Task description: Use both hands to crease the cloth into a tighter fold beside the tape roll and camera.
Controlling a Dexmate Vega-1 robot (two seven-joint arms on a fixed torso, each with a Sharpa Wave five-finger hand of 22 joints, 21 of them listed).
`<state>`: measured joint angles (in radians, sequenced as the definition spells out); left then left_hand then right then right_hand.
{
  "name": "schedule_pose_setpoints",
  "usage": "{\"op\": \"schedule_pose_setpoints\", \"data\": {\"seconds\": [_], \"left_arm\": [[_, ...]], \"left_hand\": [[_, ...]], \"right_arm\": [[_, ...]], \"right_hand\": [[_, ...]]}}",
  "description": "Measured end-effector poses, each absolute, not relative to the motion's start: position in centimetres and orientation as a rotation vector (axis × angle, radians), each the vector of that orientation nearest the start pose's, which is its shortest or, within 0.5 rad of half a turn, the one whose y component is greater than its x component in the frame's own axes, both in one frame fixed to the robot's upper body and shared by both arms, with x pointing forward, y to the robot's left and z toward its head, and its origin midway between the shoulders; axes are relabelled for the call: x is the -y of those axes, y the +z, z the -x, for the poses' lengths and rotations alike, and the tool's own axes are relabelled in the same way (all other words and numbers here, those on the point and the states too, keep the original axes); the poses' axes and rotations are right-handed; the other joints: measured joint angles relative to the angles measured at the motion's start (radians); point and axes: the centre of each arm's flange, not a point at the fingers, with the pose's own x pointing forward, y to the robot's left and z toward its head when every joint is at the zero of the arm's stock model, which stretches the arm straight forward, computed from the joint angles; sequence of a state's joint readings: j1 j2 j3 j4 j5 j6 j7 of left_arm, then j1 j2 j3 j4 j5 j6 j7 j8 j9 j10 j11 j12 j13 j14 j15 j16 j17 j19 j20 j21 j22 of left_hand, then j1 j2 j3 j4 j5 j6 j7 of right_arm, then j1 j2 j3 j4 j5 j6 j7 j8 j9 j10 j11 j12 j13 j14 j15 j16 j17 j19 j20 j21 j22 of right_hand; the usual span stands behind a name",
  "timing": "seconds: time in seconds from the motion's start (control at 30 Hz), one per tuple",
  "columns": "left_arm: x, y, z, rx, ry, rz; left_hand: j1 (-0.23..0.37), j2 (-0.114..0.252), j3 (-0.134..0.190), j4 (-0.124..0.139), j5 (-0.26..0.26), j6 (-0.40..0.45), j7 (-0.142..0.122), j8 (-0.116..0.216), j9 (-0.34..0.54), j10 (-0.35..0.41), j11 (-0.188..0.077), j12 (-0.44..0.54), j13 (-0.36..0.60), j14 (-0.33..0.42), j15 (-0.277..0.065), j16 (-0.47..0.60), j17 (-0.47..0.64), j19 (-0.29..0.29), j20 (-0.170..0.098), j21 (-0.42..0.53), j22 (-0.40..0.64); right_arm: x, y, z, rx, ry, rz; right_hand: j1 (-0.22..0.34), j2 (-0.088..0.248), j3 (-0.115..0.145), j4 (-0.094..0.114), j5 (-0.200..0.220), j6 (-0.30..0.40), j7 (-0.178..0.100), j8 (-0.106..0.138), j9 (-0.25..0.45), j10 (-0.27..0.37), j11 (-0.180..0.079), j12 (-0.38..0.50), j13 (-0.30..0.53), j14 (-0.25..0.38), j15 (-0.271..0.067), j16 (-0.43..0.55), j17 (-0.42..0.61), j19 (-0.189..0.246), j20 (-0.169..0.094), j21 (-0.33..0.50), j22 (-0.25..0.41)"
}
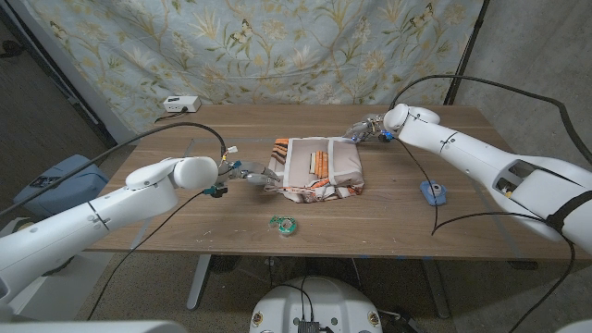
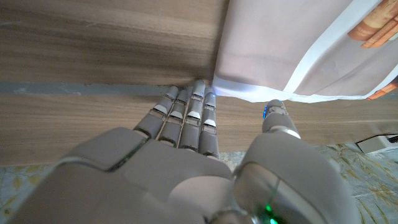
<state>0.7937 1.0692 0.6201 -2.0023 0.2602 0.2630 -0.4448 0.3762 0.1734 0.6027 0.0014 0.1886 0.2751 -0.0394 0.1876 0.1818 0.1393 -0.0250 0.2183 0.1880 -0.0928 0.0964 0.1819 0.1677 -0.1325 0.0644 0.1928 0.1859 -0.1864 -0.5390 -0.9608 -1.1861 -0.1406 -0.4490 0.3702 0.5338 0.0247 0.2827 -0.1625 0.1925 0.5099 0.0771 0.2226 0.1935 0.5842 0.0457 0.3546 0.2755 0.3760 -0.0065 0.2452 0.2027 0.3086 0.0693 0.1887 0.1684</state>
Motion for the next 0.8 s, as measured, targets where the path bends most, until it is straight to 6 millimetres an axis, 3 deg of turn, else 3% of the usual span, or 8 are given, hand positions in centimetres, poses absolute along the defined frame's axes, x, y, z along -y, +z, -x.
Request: {"op": "schedule_pose_setpoints", "data": {"seconds": [0.5, 0.8], "left_arm": [[-23.8, -2.2, -56.0, 0.259, -0.464, -1.494], [-23.8, -2.3, -56.1, 0.26, -0.467, -1.494]], "left_hand": [[0.0, 0.0, 0.0, 0.0, 0.0, 0.009, 0.002, 0.0, 0.0, 0.0, 0.0, -0.003, 0.0, 0.0, 0.0, 0.0, 0.0, 0.0, 0.0, 0.0, 0.0], [0.0, 0.0, 0.004, -0.004, 0.0, 0.009, 0.002, 0.0, 0.0, 0.0, 0.0, -0.004, 0.0, 0.0, 0.0, 0.0, 0.0, 0.0, 0.0, 0.008, 0.0]], "right_arm": [[19.6, 7.4, -72.4, 0.06, 0.24, 1.213], [18.9, 7.0, -72.5, 0.062, 0.247, 1.211]], "right_hand": [[0.023, 0.003, 0.0, 0.0, 0.004, 0.072, -0.023, 0.008, 0.004, 0.059, -0.027, 0.067, 0.039, 0.073, -0.036, 0.018, 0.009, 0.011, -0.003, 0.0, -0.005], [0.032, 0.002, 0.0, 0.0, 0.004, 0.1, -0.032, 0.008, 0.004, 0.088, -0.037, 0.095, 0.057, 0.102, -0.04, 0.025, 0.014, 0.014, -0.007, 0.0, -0.004]]}}
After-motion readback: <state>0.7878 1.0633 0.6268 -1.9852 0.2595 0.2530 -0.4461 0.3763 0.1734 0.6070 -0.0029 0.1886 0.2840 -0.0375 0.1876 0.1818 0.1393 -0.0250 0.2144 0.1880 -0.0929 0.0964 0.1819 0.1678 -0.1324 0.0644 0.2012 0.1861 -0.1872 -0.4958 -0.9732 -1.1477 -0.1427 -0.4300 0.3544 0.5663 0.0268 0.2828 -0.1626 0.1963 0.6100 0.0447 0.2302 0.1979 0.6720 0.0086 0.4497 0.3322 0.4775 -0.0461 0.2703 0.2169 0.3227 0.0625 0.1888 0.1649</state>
